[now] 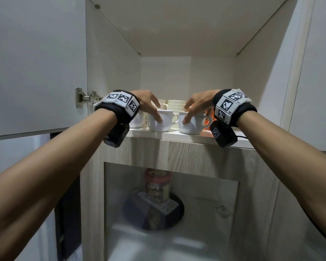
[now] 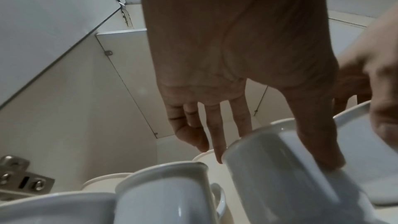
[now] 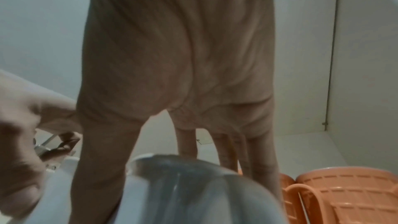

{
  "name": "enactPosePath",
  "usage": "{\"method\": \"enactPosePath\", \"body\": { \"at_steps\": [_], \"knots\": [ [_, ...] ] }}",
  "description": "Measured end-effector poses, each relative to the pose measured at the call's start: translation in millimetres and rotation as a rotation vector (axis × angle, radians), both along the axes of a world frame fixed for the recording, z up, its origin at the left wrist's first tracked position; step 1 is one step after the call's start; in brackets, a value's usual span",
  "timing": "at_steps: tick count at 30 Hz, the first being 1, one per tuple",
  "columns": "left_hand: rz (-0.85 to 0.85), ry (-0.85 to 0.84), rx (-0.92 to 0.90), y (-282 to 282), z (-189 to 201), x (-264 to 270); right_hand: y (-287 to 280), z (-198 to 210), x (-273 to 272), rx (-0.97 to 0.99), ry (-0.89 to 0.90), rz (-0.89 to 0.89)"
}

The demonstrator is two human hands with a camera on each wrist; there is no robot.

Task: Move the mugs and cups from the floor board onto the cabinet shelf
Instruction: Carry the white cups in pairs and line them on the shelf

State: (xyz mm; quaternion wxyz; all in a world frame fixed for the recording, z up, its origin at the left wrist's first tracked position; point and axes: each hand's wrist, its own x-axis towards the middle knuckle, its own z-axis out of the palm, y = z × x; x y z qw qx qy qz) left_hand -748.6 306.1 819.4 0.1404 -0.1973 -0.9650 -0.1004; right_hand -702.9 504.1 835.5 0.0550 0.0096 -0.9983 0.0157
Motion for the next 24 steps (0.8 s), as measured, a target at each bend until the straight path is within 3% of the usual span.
{"method": "enactPosePath", "body": {
  "at_steps": [10, 16, 24],
  "knots": [
    [0.005, 0.031, 0.052, -15, -6, -9, 4, 1, -4, -0.192, -0.126, 0.060],
    [0.002, -0.019, 0.047, -20, -10, -18, 2, -10, -8, -0.365, -0.087, 0.094],
    [0.004, -0.005, 0.065, -20, -12, -25, -4, -17, -12, -0.304, -0.050, 0.125]
  ]
}}
